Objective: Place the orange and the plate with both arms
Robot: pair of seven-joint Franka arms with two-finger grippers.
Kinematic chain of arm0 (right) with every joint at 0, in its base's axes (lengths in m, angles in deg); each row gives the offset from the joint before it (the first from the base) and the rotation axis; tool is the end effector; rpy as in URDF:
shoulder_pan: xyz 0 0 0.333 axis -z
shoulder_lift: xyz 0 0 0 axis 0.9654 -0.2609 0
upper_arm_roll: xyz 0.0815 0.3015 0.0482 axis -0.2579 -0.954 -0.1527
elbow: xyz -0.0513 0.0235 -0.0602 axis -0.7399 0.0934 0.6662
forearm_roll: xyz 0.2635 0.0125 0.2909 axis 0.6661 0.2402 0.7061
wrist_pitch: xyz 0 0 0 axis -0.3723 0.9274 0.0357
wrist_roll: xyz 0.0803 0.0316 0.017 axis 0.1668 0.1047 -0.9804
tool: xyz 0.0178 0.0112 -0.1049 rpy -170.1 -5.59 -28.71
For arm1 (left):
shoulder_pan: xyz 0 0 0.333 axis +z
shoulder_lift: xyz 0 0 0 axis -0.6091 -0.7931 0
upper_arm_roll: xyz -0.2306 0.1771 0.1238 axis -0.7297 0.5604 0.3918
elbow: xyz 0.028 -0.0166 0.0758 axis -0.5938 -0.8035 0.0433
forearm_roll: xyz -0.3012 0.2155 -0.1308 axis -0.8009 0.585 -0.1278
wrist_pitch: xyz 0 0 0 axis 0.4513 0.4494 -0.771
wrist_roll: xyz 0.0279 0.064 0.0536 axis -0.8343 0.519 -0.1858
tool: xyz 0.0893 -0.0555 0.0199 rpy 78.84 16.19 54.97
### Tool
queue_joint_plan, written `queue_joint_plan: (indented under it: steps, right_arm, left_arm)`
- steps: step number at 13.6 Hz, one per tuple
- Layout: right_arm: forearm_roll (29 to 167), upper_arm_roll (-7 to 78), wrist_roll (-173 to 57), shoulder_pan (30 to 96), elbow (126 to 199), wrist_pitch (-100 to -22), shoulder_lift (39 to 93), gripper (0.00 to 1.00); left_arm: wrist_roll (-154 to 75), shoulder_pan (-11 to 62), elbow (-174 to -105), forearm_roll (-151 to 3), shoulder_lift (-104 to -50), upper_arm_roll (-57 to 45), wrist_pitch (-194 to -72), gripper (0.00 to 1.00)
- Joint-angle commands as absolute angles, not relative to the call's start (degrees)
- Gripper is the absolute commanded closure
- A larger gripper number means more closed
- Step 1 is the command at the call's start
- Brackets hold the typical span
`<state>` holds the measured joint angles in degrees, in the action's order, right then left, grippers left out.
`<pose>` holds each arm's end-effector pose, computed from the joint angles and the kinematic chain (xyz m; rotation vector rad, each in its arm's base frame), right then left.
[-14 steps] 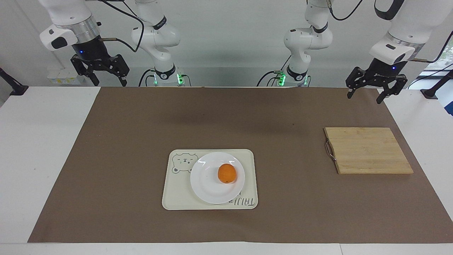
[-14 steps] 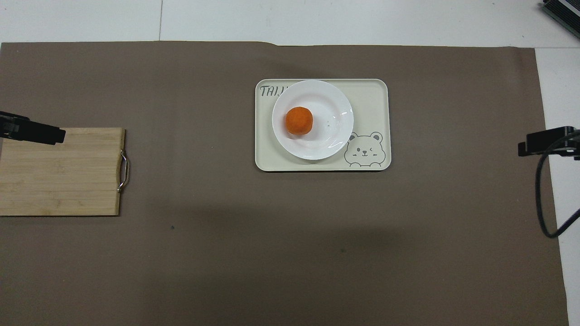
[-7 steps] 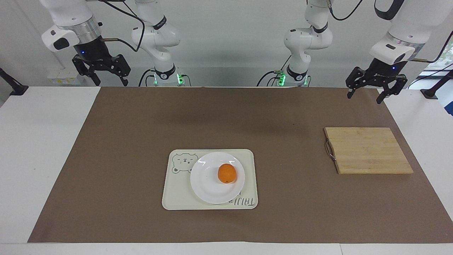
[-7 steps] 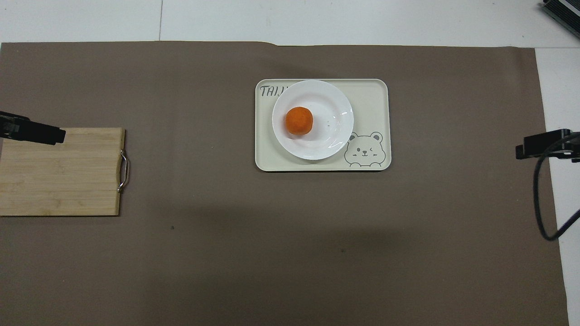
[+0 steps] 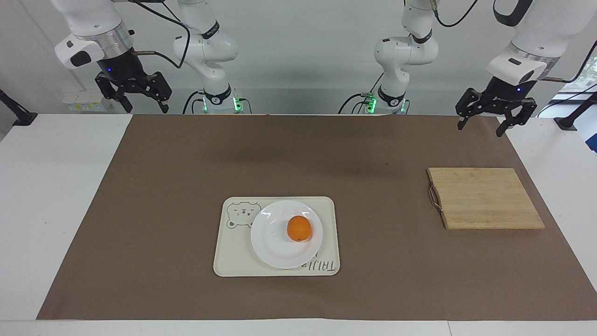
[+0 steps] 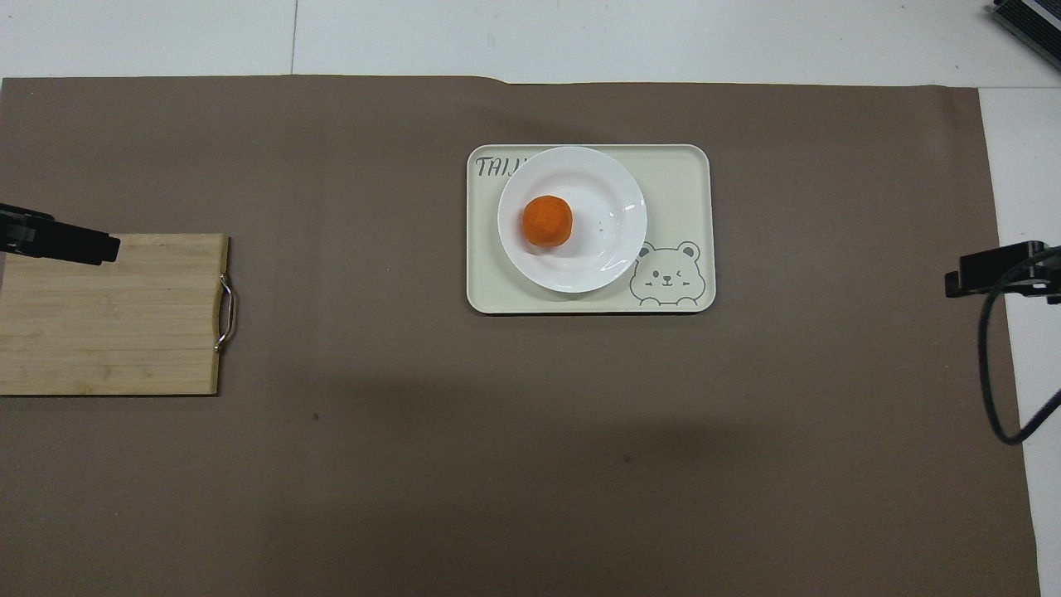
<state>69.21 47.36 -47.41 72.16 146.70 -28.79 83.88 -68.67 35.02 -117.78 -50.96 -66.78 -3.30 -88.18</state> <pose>0.5307 -0.0184 0.6642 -3.1018 0.1238 -0.0101 0.5595 -0.0347 0.6539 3.0705 -0.4578 0.1785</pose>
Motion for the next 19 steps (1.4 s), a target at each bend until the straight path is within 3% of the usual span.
queue_joint_plan:
  steps: [1,19]
  right_arm:
    - [68.7,47.1,-48.3,72.4,148.1,-28.2,85.0,0.00]
    - [67.0,46.9,-48.1,72.0,147.5,-29.4,85.2,0.00]
  left_arm:
    - [-68.5,35.9,-117.8,-50.6,-66.1,-3.9,-87.2,0.00]
    - [-68.5,35.9,-117.8,-50.6,-66.1,-3.9,-87.2,0.00]
